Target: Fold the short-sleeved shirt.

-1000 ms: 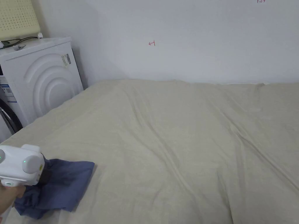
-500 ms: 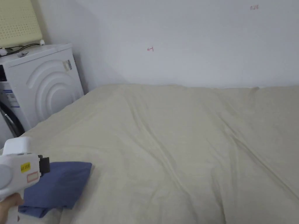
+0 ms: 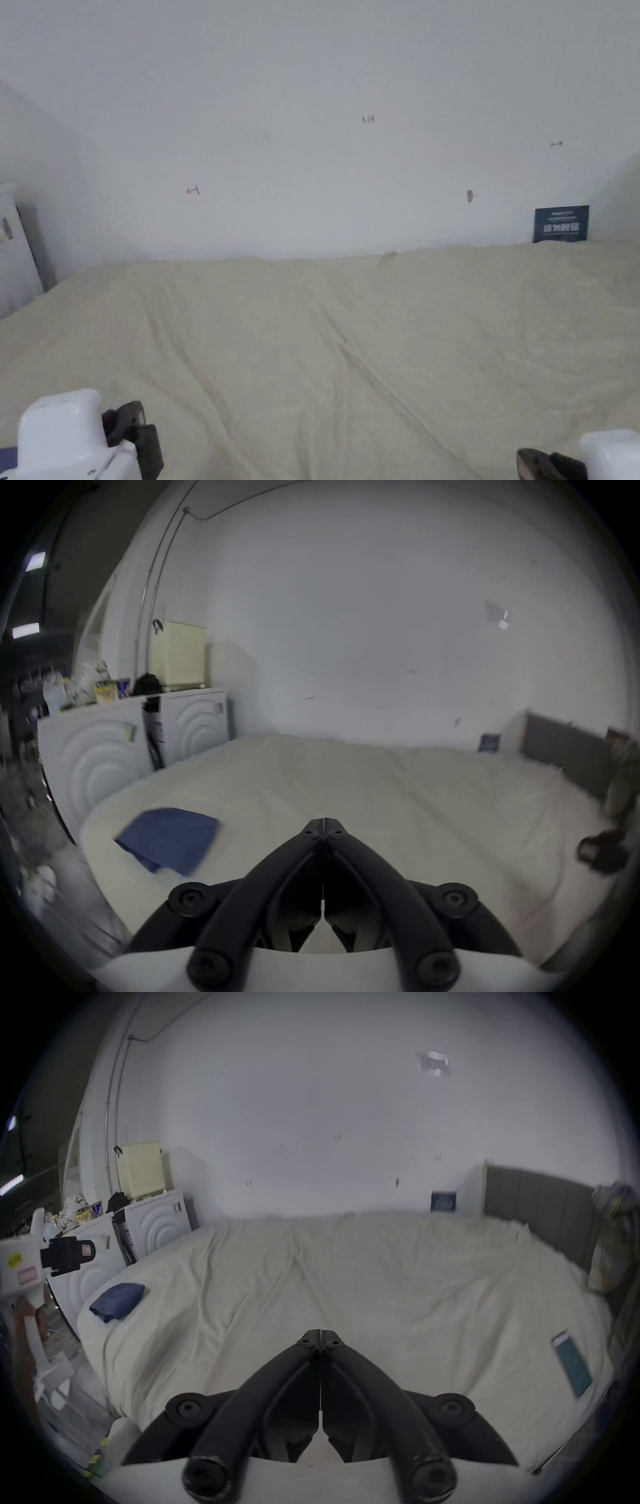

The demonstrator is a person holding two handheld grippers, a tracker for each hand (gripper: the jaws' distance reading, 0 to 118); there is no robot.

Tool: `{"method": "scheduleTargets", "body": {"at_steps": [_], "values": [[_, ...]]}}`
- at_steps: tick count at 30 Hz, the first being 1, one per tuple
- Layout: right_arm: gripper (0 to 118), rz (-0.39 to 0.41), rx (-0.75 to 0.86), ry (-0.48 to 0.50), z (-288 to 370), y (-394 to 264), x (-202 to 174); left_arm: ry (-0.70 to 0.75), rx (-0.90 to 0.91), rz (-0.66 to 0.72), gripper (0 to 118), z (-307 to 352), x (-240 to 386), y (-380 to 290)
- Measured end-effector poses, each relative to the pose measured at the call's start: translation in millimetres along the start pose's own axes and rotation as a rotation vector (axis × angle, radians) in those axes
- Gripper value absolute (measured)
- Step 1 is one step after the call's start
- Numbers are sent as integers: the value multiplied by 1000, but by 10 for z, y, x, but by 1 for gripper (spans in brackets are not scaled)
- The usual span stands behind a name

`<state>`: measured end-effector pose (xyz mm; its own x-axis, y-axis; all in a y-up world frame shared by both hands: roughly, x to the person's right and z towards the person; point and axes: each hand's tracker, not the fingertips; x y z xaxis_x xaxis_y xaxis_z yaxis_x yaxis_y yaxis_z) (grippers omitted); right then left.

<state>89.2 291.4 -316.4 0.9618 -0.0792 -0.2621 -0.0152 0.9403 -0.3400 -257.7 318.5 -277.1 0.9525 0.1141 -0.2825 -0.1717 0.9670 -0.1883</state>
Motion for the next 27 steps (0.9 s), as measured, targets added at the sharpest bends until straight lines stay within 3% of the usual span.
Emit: {"method": "scheduleTargets", "body": {"at_steps": [5,10,12,15,18,21,23,24,25,26,27], "values": [[0,-45,113,23,205,237,183,-97,92,-119,0,257,773,113],[0,11,188,-78,548,328,205,-100,118,-56,0,634,1159,6],[0,-33,220,-87,719,240,263,-93,116,-55,0,779,1234,-108],[0,-100,189,-19,835,138,378,-143,113,-158,0,877,1312,-192],[0,-5,195,-127,861,90,355,-110,113,-183,0,947,1355,-235],[5,-11,198,-118,904,83,363,-142,100,-168,0,945,1369,-216],[16,-65,203,-101,910,102,355,-153,91,-169,0,939,1370,-198],[28,-60,207,-96,912,103,349,-151,89,-173,7,946,1367,-189],[58,-52,209,-93,925,117,334,-148,98,-170,35,959,1360,-193],[88,-40,203,-95,911,141,308,-144,102,-169,72,968,1350,-177],[108,-21,179,-113,885,169,283,-131,79,-165,108,966,1355,-150]]}}
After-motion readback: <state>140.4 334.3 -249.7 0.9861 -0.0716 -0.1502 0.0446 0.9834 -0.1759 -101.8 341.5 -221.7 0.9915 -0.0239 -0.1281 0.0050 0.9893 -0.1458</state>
